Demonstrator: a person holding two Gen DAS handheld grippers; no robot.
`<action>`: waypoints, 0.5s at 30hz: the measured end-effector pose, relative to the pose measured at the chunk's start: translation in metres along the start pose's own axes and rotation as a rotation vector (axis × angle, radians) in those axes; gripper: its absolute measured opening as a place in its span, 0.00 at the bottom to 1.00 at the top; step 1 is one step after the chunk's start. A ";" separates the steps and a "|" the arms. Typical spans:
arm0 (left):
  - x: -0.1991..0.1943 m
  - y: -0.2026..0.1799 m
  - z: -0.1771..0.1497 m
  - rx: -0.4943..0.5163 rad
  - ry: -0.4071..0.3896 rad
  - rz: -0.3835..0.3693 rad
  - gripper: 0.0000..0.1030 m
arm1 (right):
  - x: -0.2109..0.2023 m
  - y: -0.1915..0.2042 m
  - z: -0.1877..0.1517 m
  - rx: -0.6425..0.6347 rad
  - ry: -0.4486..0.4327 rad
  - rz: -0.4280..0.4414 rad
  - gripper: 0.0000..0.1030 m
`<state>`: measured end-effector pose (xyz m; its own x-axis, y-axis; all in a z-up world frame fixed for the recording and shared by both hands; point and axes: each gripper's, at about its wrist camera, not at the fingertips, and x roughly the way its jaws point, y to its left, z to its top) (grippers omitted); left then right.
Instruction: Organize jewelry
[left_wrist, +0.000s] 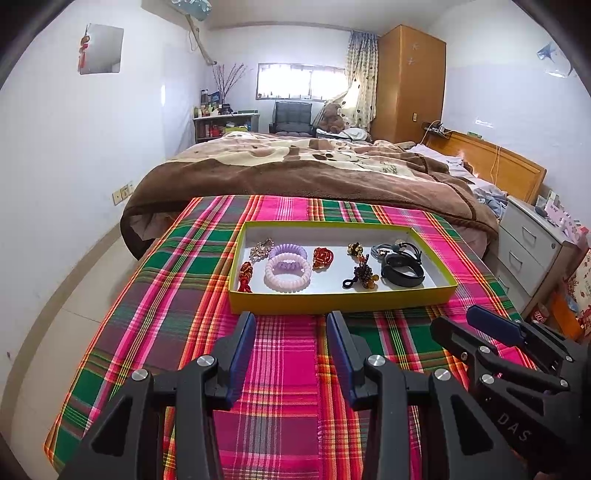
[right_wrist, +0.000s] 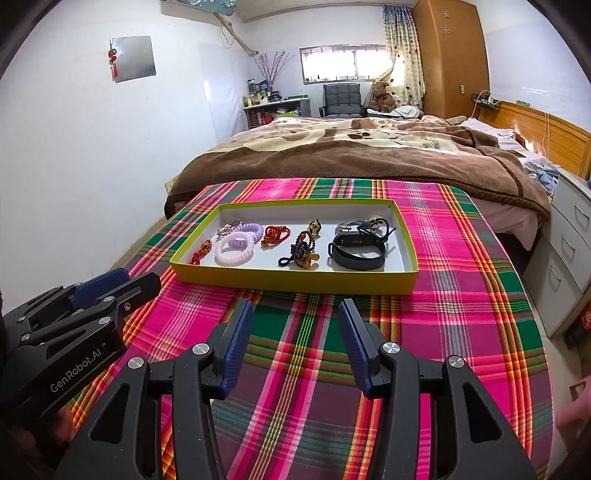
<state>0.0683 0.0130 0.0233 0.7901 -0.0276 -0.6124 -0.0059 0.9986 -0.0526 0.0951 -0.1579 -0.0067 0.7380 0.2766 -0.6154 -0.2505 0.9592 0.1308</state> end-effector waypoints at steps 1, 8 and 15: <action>0.000 0.000 0.000 -0.001 -0.001 0.000 0.39 | 0.000 0.000 0.000 0.001 -0.001 0.001 0.47; 0.000 0.001 0.001 -0.002 0.000 0.001 0.39 | -0.002 -0.001 0.000 0.001 -0.002 -0.002 0.47; -0.001 0.002 0.001 0.000 0.003 -0.001 0.39 | -0.002 -0.001 -0.001 0.001 0.001 0.000 0.47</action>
<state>0.0681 0.0146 0.0244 0.7885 -0.0290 -0.6144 -0.0050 0.9986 -0.0536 0.0933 -0.1591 -0.0059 0.7372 0.2769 -0.6163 -0.2502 0.9592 0.1317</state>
